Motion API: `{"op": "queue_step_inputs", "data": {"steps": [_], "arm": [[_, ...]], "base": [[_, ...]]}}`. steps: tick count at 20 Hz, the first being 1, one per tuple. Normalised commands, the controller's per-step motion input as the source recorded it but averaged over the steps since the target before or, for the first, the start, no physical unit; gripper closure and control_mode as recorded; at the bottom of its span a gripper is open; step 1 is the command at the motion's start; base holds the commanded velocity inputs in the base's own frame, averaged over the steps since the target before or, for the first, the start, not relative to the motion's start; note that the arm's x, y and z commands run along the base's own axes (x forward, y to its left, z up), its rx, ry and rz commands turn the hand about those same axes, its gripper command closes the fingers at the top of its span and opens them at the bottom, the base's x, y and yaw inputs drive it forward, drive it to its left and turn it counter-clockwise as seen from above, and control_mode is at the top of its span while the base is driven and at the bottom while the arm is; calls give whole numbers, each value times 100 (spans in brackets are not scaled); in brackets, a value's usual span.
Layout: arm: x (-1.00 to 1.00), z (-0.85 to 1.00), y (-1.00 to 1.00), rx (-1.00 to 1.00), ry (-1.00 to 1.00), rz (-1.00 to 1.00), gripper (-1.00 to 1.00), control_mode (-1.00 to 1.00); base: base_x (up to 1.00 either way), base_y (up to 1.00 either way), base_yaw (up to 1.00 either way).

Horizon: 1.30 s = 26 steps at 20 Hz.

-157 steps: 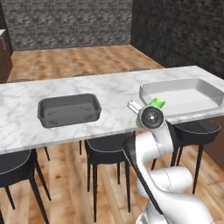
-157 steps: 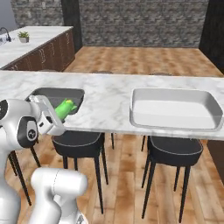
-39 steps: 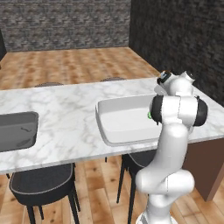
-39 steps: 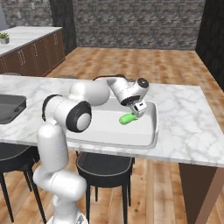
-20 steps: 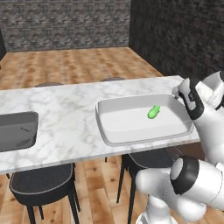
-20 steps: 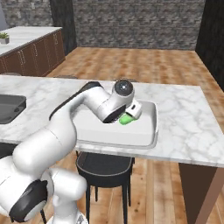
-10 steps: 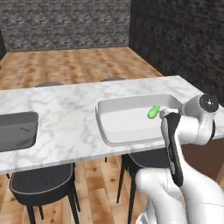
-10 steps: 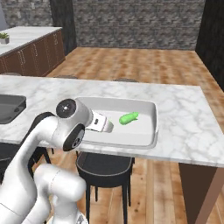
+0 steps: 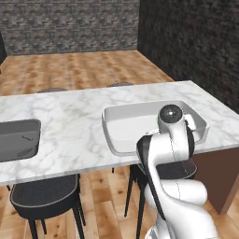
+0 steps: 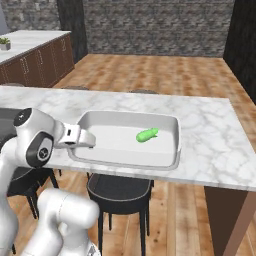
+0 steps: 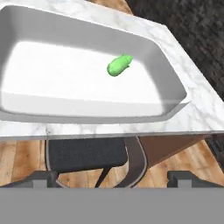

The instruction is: Place the cold items (corn and squash) from the fridge in one tupperware on the dining counter. Place the warm items (kebab skewer and hot dog) in the stove area in another tupperware.

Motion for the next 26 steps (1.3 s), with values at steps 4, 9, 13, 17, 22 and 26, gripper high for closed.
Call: {"op": "queue_step_inputs", "data": {"steps": [4, 9, 13, 17, 22, 26], "arm": [[11, -51, 0, -14, 25, 13, -100, -100], [41, -69, 0, -8, 35, 21, -100, -100], [22, -33, -8, 0, 17, 28, -100, -100], [0, -14, -13, 4, 0, 35, -100, -100], [0, -13, -7, 3, 0, 40, -100, -100], [0, -4, -1, 0, 0, 11, -100, 100]], "base": [[0, 0, 0], [0, 0, 0], [0, 0, 0], [0, 0, 0], [0, 0, 0], [-8, 0, 29]]}}
